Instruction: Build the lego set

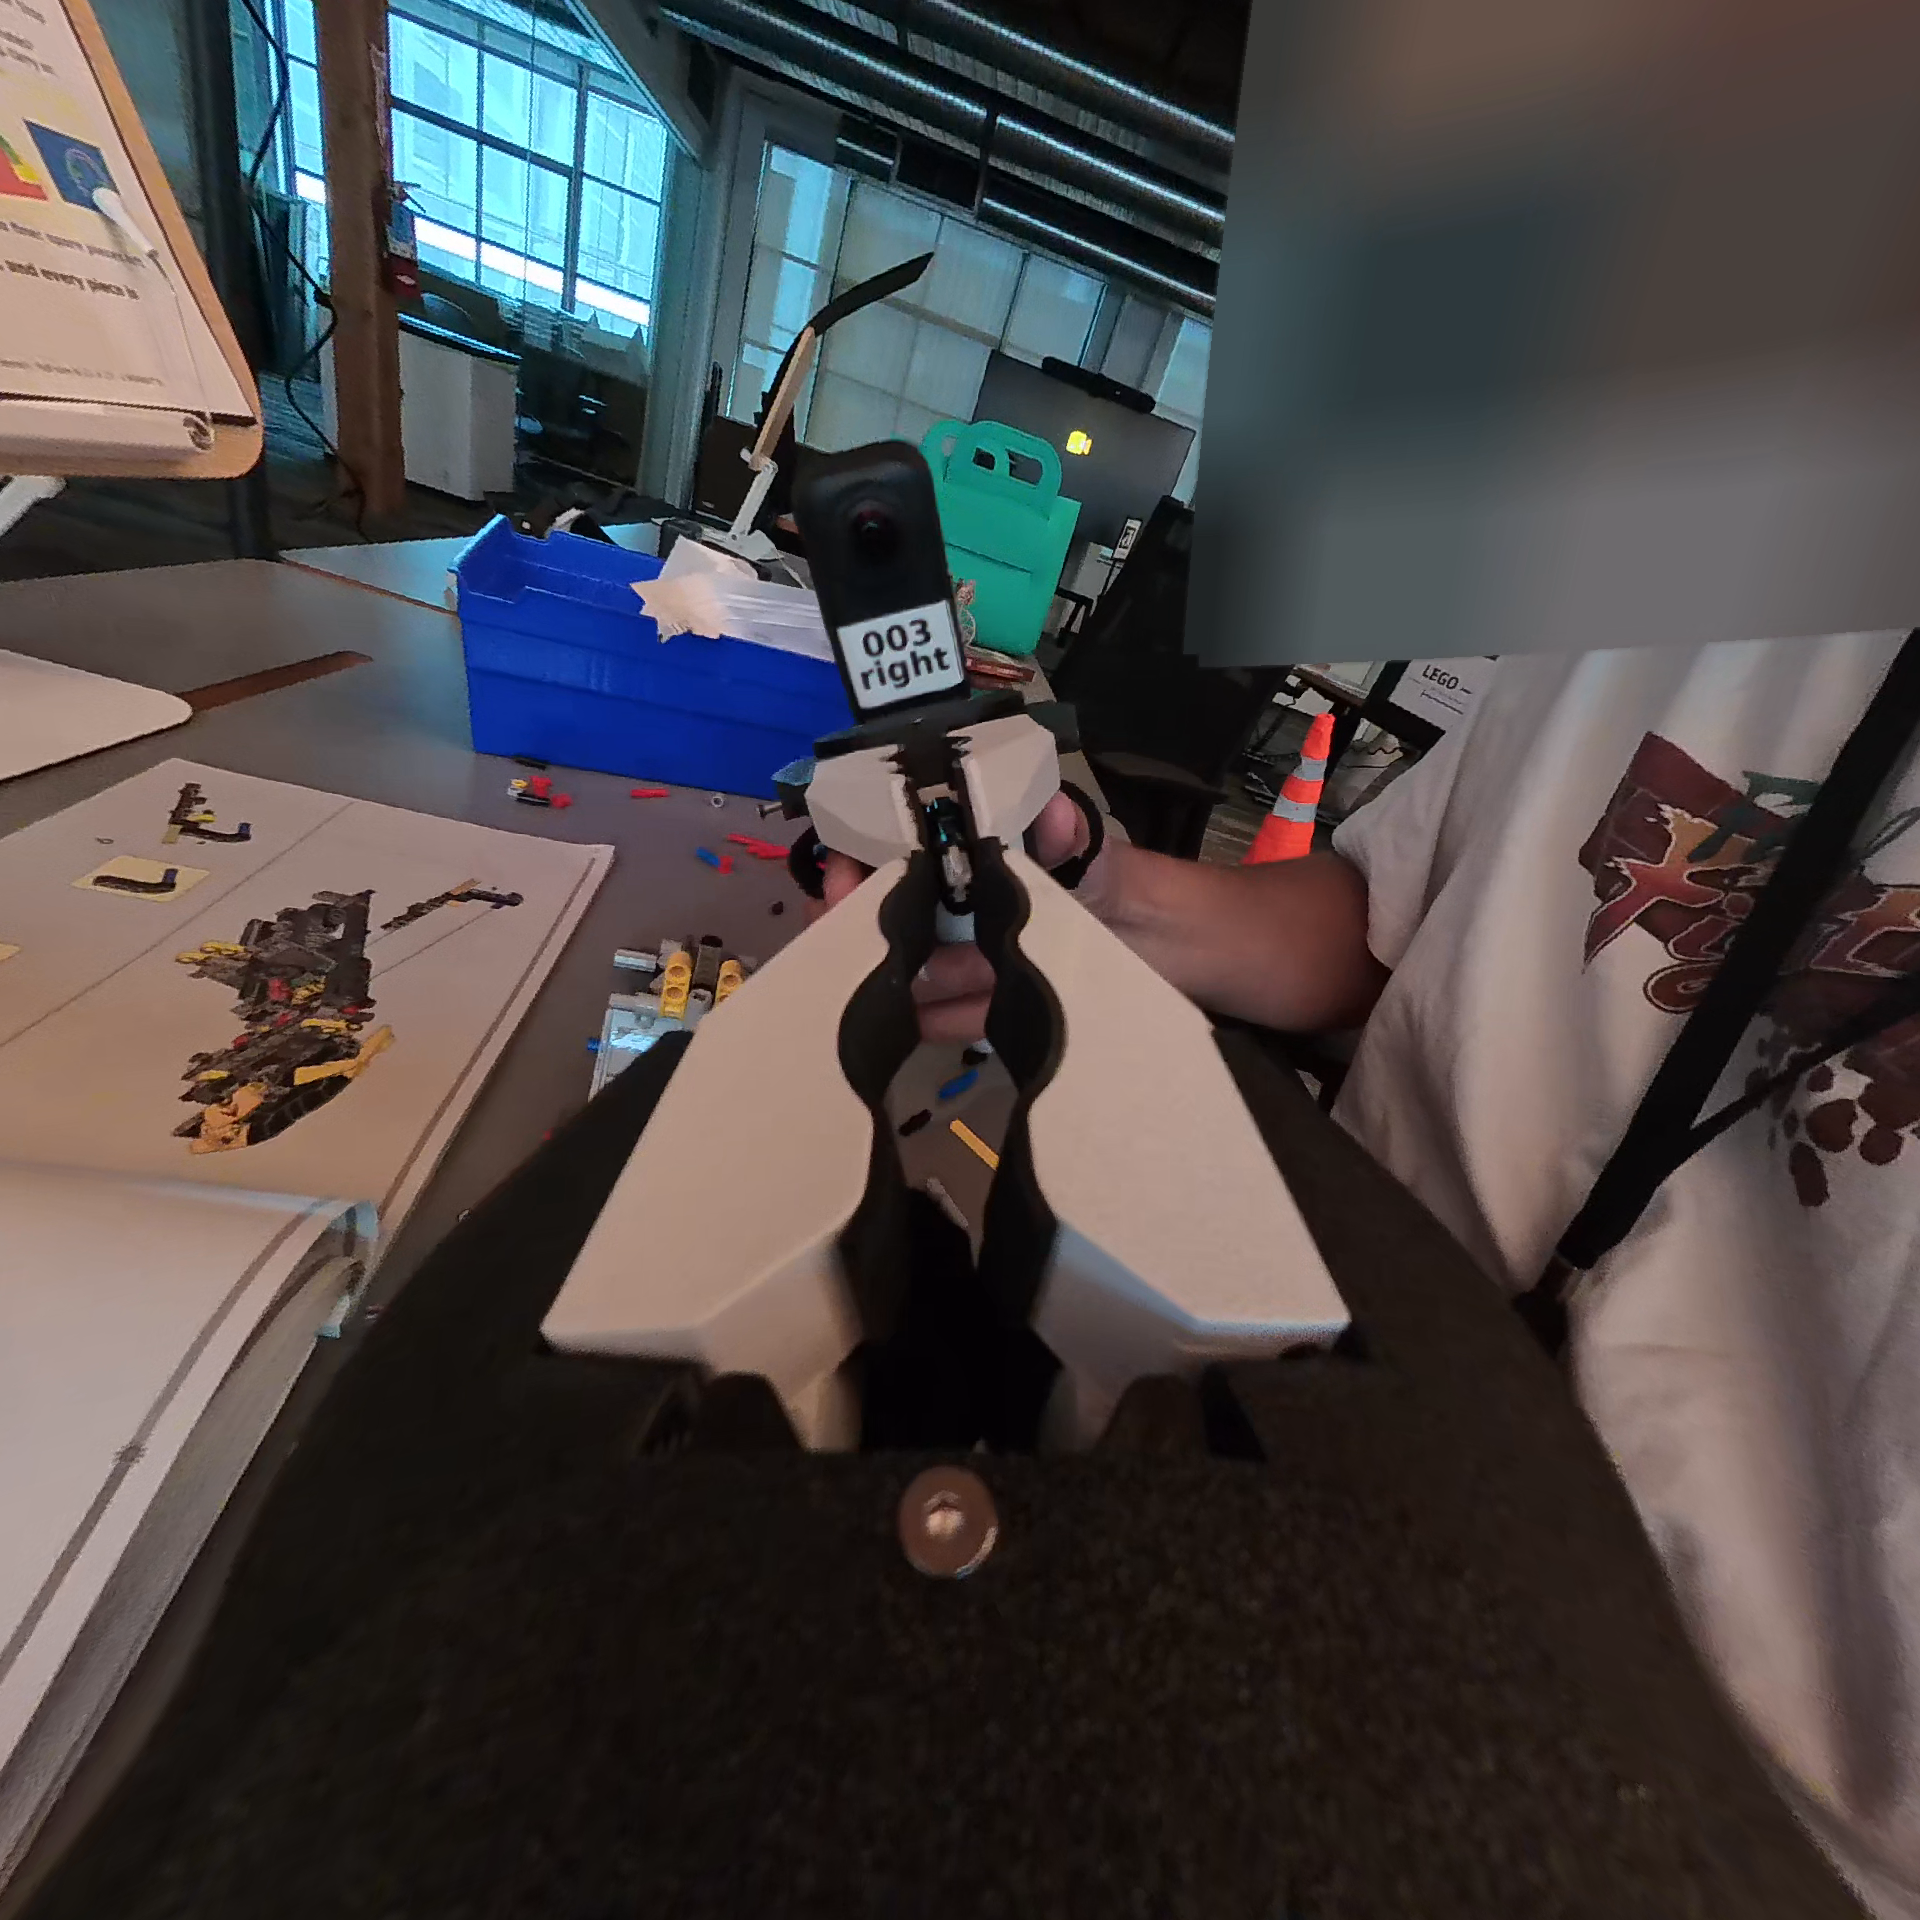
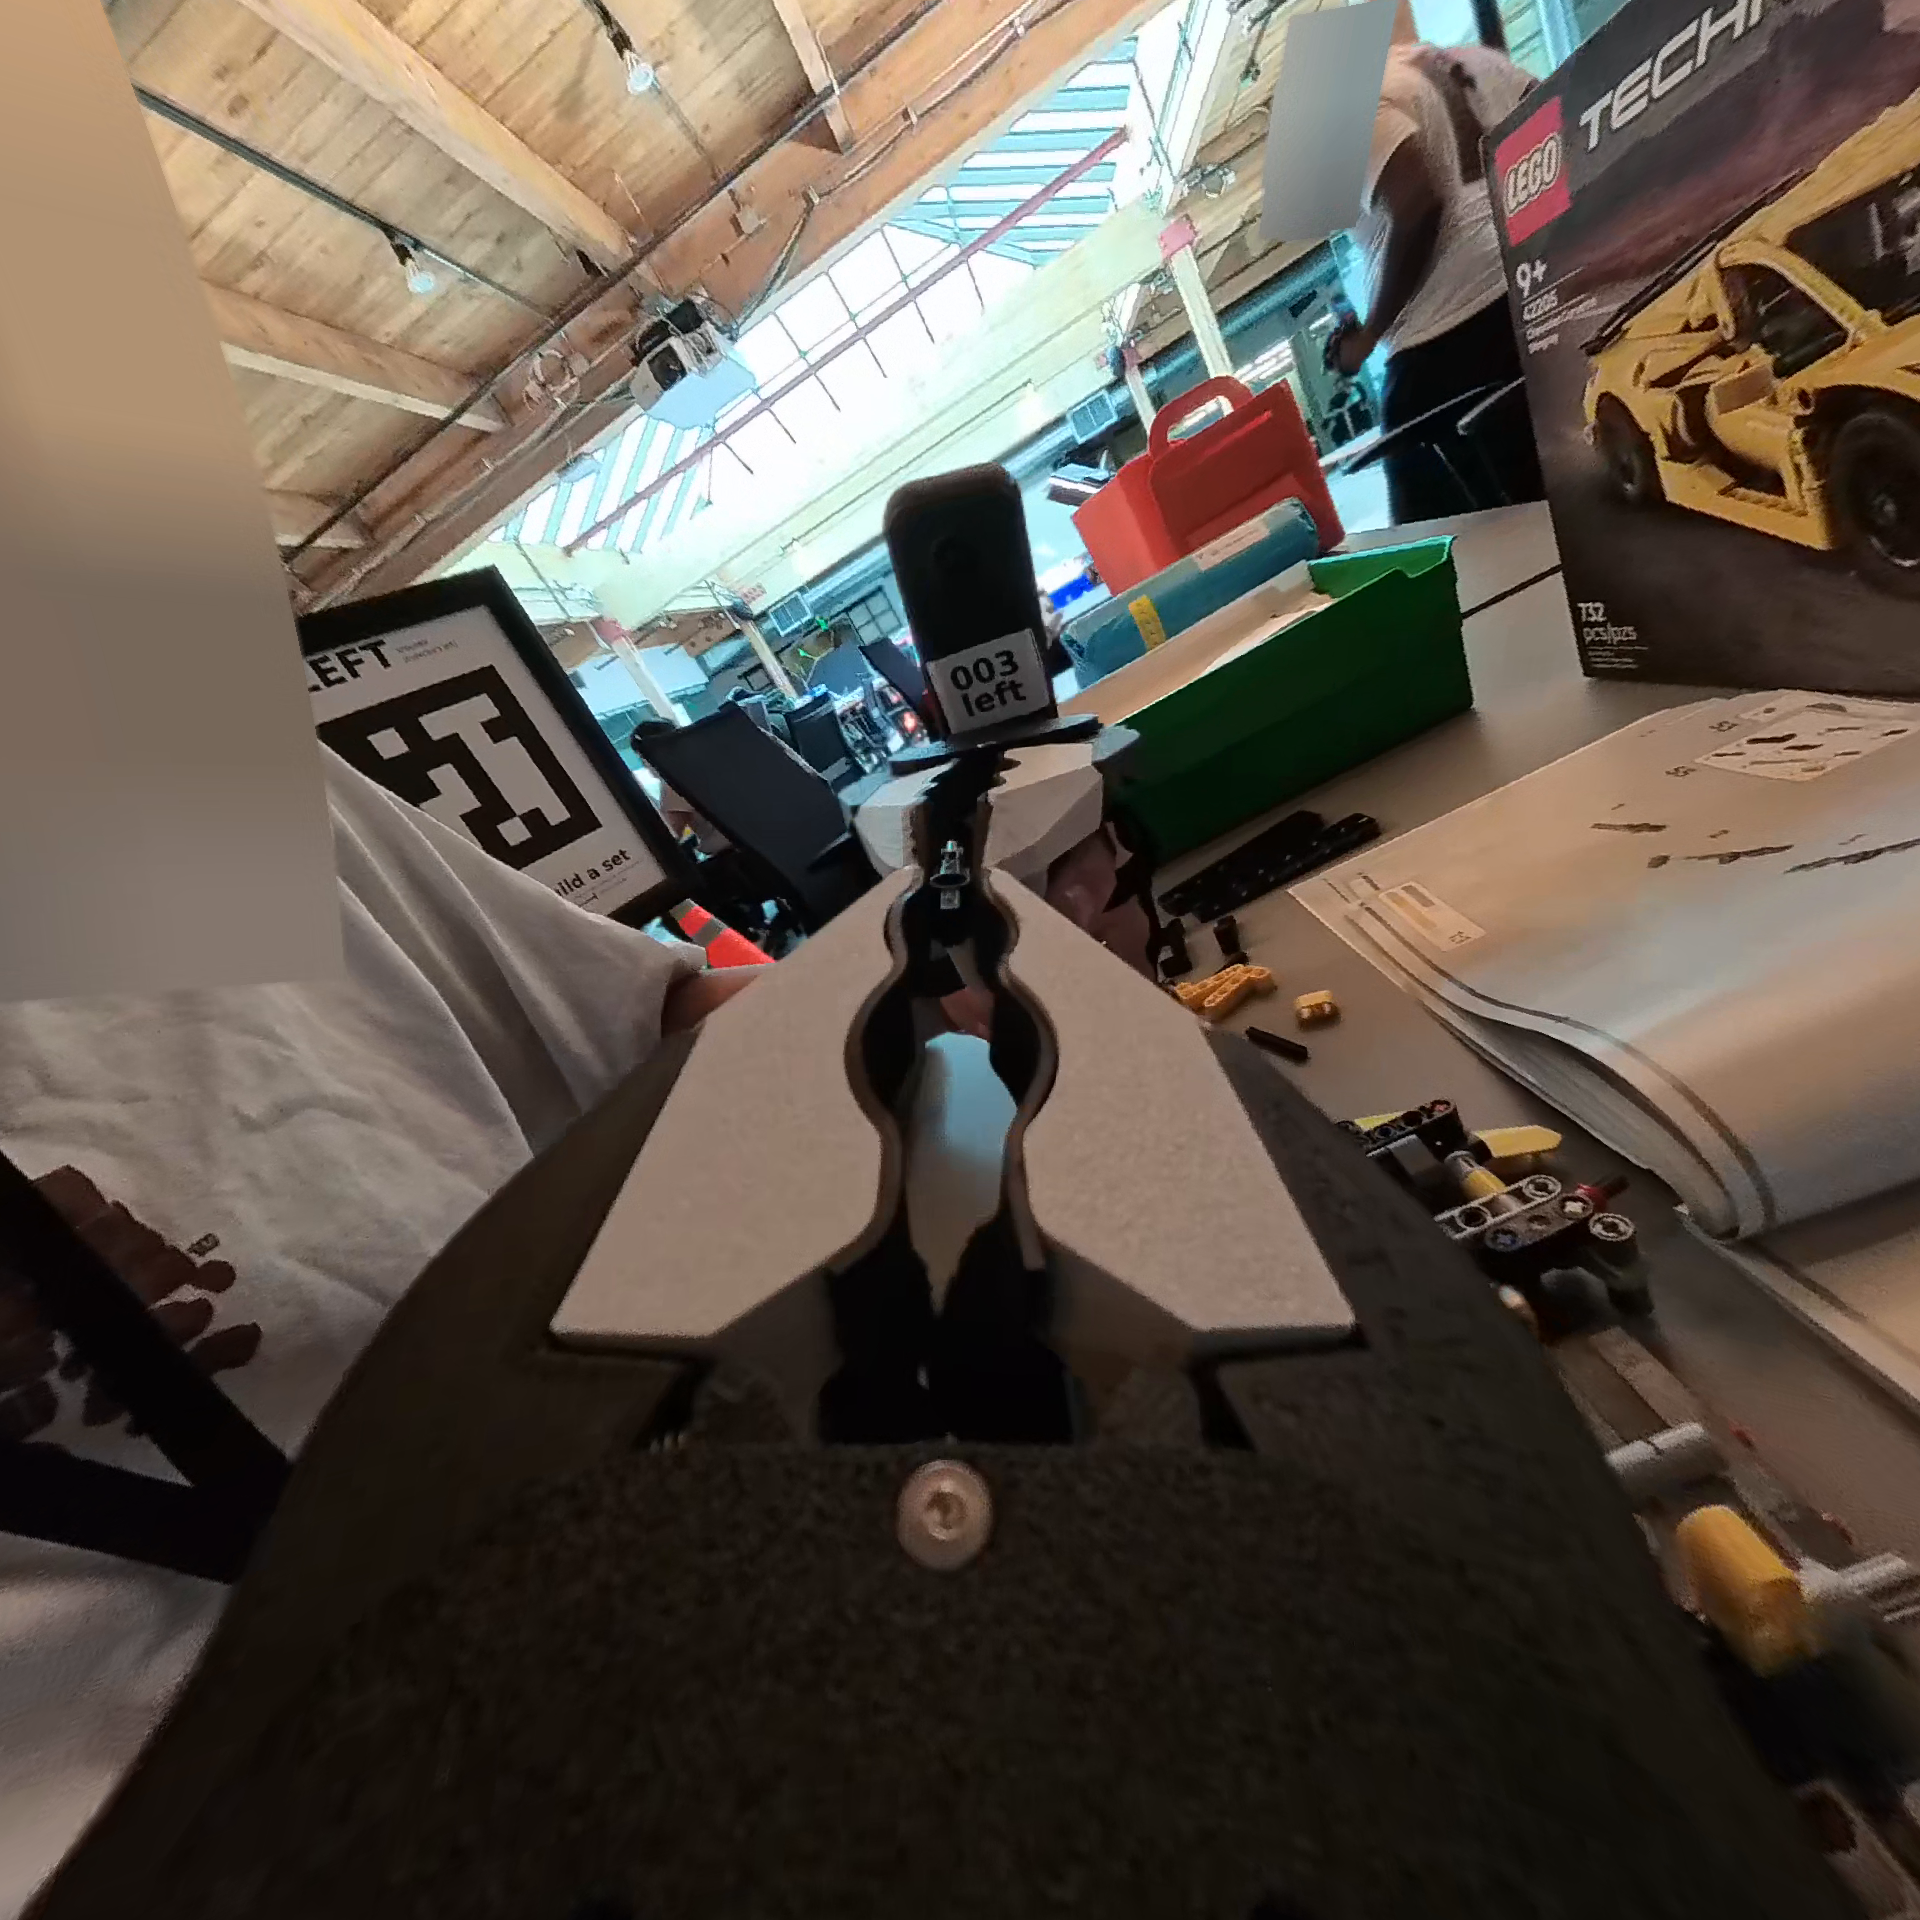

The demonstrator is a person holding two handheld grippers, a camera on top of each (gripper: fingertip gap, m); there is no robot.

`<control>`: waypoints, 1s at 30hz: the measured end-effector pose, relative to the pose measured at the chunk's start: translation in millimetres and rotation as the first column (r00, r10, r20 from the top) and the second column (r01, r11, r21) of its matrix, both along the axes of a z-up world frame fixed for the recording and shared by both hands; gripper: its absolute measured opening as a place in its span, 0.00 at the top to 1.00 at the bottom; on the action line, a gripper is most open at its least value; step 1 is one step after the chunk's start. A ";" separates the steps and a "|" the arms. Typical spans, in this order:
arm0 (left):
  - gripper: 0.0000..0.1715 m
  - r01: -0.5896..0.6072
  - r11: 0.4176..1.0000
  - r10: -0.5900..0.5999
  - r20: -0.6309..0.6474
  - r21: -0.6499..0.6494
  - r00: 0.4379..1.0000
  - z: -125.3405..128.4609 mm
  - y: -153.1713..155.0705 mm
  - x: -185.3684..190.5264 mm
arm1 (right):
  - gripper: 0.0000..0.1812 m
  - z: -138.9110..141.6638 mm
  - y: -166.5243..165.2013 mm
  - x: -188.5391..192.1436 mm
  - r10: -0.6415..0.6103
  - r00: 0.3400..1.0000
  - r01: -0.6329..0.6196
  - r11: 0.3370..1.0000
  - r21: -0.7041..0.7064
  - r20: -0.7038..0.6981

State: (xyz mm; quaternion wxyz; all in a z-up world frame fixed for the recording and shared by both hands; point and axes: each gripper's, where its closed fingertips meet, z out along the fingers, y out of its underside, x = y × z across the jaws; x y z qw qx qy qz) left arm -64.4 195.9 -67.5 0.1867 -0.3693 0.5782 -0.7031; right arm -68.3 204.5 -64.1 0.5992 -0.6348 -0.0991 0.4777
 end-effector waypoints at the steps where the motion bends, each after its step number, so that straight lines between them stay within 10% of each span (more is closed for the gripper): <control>1: 0.97 0.000 1.000 0.000 -0.003 0.001 1.000 -0.4 0.1 0.1 | 0.97 -0.3 0.2 0.3 0.004 1.000 -0.004 1.000 -0.001 -0.006; 30: 0.97 -0.003 0.998 0.004 -0.014 0.066 1.000 -7.4 -5.4 -1.3 | 0.97 -6.9 -5.5 -2.5 0.055 0.998 -0.055 0.998 -0.021 0.033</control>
